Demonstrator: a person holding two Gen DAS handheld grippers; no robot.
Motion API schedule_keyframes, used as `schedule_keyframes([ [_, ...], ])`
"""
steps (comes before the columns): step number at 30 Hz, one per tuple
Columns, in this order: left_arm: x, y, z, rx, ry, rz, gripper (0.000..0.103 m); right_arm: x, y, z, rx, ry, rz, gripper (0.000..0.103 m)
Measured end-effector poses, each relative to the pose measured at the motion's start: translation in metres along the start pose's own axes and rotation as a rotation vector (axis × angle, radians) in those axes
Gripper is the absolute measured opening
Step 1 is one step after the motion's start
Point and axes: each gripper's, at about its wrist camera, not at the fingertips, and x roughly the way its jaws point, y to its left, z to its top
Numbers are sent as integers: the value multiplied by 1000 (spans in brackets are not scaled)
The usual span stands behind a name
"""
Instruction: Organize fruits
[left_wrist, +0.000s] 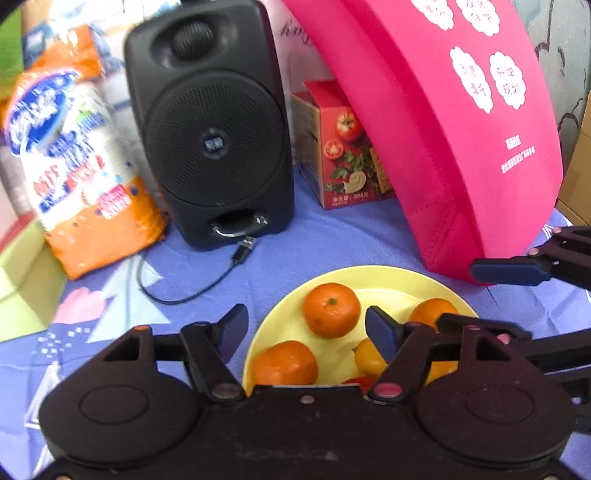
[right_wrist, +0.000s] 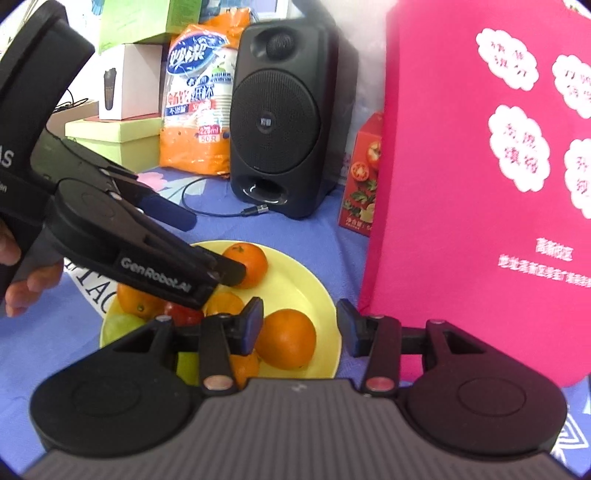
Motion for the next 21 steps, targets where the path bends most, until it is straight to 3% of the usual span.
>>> schedule_keyframes([
  [5, -49, -8, -1, 54, -93, 55, 82, -40, 7, 4, -36, -47, -35, 47],
  [10, -117, -20, -17, 106, -210, 99, 94, -102, 17, 9, -37, -166, -85, 73],
  [12, -141, -23, -30, 98, -235, 110, 98, -128, 25, 7, -37, -215, -95, 91],
  [14, -164, -24, -46, 75, -251, 138, 103, -152, 36, 2, -48, -252, -98, 100],
  [21, -231, -25, -105, -51, -264, 168, 103, -208, 77, -30, 33, -272, -146, 103],
])
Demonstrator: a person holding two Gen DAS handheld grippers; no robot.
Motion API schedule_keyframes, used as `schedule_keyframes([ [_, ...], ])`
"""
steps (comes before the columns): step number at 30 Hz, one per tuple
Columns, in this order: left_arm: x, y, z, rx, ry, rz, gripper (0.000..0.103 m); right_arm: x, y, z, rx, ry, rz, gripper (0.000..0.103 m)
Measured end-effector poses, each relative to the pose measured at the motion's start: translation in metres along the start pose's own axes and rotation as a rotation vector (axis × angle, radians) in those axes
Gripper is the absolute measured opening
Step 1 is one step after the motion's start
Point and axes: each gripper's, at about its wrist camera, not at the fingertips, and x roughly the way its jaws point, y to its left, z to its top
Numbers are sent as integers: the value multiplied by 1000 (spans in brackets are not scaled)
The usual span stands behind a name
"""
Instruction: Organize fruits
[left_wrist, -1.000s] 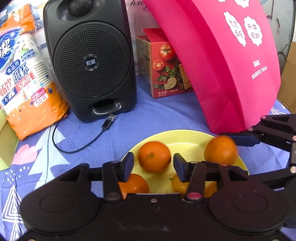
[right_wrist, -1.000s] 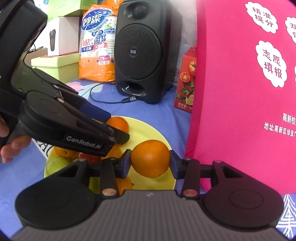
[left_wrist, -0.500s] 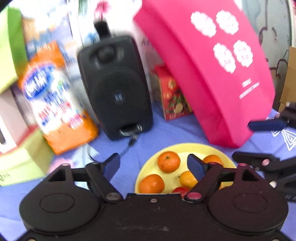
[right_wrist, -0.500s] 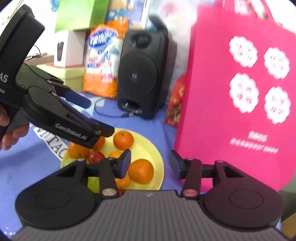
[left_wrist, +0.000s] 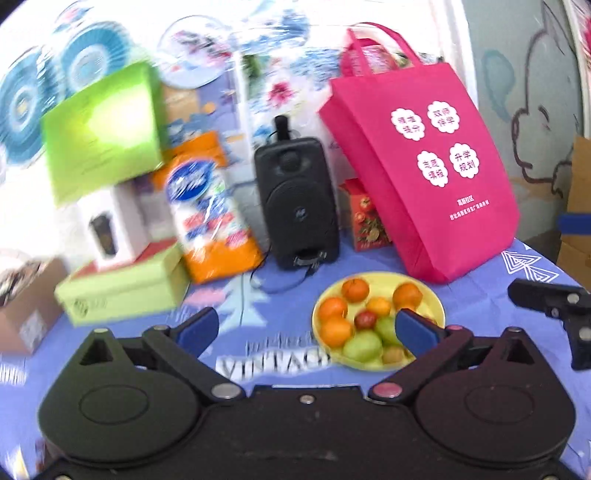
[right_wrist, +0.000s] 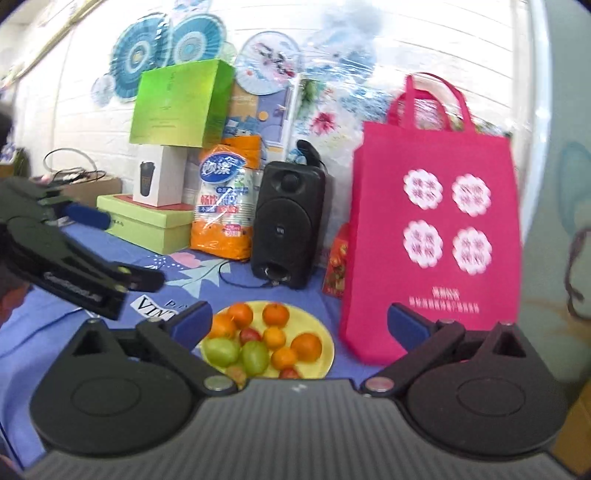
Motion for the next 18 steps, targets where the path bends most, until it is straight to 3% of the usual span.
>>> schedule_keyframes([
  [5, -40, 4, -39, -94, 38, 8, 103, -34, 24, -24, 105, 13, -116, 103],
  [12, -80, 4, -86, -158, 67, 42, 103, -59, 49, -63, 154, 99, -133, 103],
  [18, -95, 0, -98, -134, 59, 46, 103, -70, 56, -71, 147, 113, -149, 103],
])
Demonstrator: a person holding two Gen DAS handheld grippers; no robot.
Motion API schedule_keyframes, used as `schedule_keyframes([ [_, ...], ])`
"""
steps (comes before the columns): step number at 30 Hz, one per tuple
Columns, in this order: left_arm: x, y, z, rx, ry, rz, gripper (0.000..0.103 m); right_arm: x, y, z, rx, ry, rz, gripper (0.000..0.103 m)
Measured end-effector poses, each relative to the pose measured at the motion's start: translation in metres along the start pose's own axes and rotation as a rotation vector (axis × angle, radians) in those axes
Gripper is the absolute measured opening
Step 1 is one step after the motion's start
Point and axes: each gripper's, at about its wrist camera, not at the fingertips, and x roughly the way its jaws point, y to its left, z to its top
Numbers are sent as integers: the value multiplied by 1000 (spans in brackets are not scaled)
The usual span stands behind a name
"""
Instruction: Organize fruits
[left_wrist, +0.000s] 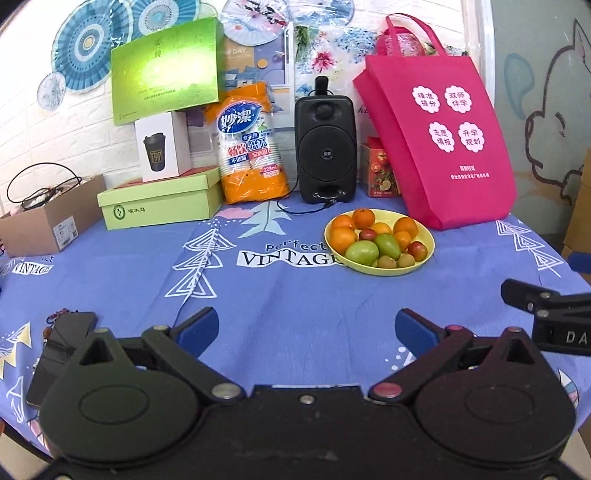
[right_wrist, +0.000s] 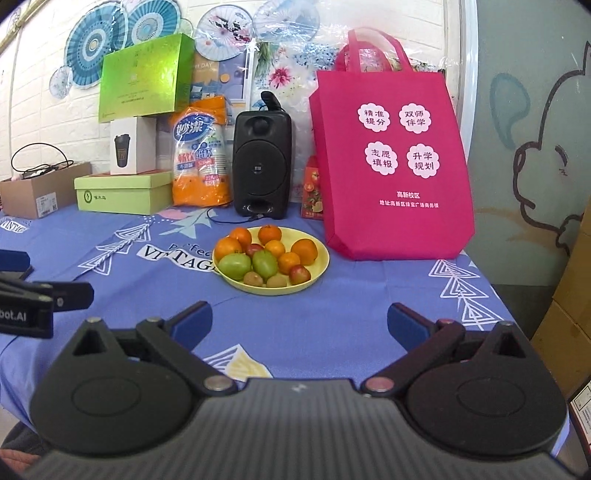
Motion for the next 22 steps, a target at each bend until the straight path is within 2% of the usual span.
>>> schedule_keyframes([
  [8, 2, 4, -3, -24, 20, -32, 103, -3, 5, -1, -24, 1, -3, 103],
  [15, 5, 7, -3, -34, 24, -28, 103, 2, 12, -3, -50, 15, 5, 103],
  [20, 1, 3, -4, -27, -11, 20, 103, 5, 17, -4, -60, 24, 11, 103],
  [22, 2, 3, -3, -28, -7, 1, 103, 6, 18, -4, -64, 28, 15, 103],
])
